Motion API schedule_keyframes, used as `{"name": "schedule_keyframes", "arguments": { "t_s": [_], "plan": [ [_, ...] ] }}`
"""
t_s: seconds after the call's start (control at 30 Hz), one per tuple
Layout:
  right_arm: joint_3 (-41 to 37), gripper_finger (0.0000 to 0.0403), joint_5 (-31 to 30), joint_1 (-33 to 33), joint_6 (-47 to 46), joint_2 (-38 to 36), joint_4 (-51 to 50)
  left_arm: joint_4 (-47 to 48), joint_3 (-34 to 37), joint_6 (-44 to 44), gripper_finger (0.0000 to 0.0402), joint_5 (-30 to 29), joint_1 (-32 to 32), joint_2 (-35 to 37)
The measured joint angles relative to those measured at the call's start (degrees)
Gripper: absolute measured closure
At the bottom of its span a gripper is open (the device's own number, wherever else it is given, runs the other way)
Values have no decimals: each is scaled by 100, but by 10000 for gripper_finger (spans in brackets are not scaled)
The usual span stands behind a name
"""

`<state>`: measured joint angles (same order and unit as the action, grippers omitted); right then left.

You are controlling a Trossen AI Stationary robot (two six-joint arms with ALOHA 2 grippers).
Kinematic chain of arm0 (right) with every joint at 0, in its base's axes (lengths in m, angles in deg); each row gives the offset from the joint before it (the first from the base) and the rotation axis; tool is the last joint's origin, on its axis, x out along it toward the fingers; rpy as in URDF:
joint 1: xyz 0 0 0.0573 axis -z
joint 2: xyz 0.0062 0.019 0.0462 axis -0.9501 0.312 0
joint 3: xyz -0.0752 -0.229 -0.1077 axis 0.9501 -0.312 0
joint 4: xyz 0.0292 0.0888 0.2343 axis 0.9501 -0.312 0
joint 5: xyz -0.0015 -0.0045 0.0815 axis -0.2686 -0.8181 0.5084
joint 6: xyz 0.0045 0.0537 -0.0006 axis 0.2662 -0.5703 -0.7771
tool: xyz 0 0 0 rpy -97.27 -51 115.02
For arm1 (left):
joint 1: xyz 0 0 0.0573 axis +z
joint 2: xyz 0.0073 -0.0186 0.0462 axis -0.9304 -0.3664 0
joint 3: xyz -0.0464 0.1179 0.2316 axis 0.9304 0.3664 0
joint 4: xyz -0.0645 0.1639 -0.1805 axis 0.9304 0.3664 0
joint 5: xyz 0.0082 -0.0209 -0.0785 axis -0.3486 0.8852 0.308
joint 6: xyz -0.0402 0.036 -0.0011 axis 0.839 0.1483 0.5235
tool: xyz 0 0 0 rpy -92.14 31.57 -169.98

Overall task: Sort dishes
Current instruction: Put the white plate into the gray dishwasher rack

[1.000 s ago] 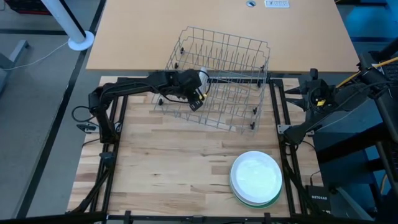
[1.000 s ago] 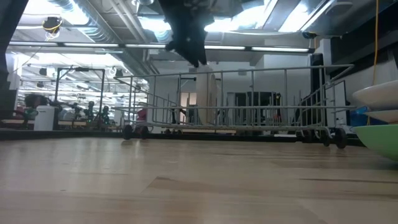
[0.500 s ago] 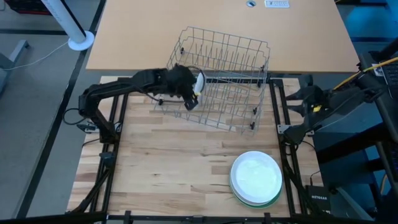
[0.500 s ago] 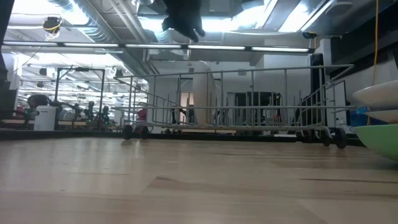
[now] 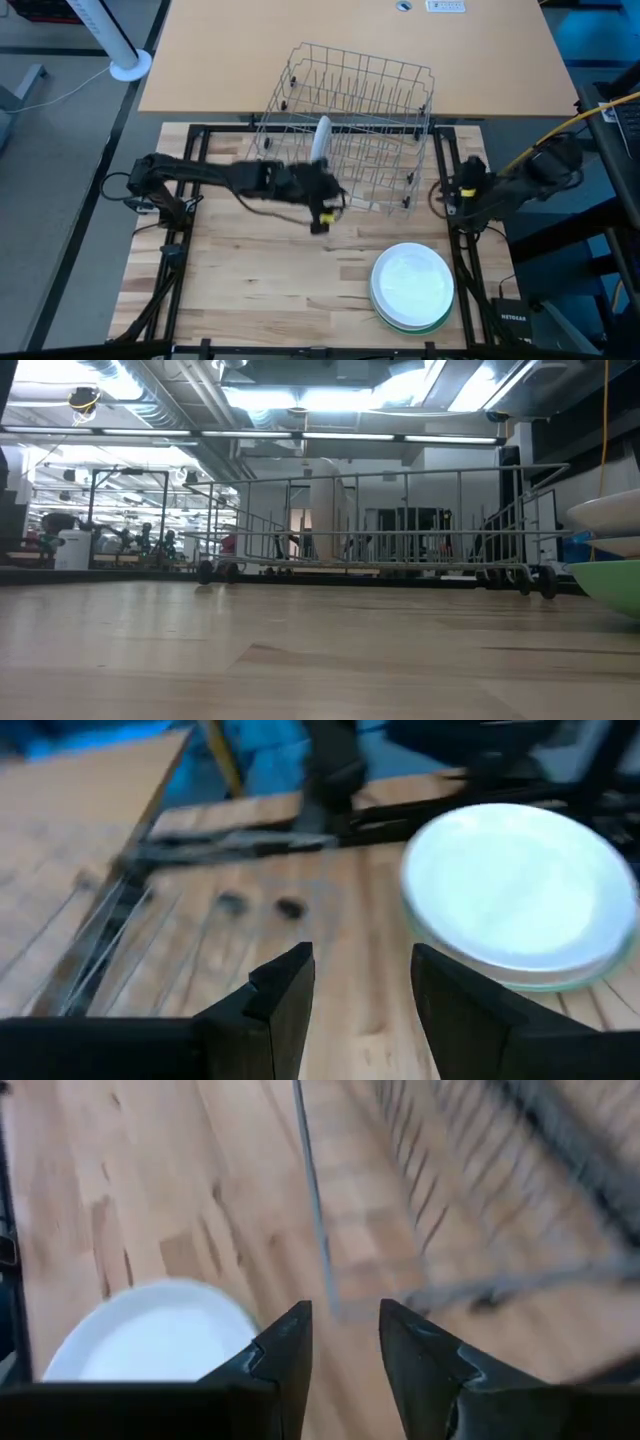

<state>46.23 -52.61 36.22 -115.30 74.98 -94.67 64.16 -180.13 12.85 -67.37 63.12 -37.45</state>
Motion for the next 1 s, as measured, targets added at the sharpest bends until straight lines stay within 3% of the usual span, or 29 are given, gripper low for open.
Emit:
{"name": "schedule_keyframes", "arguments": {
  "t_s": [0.33, 0.63, 1.0],
  "plan": [
    [-1452, 279, 1236, 0, -1676, -2, 64, -822, 41, -1886, 243, -13, -1076, -1232],
    [-2504, 279, 2255, -1, -2279, -2, 1298, -2604, 41, -3826, 243, -552, -1513, -2610],
    [-2837, 279, 2420, -5, -2577, -3, 1715, -2966, 39, -4073, 243, -639, -1565, -3194]
  ]
}}
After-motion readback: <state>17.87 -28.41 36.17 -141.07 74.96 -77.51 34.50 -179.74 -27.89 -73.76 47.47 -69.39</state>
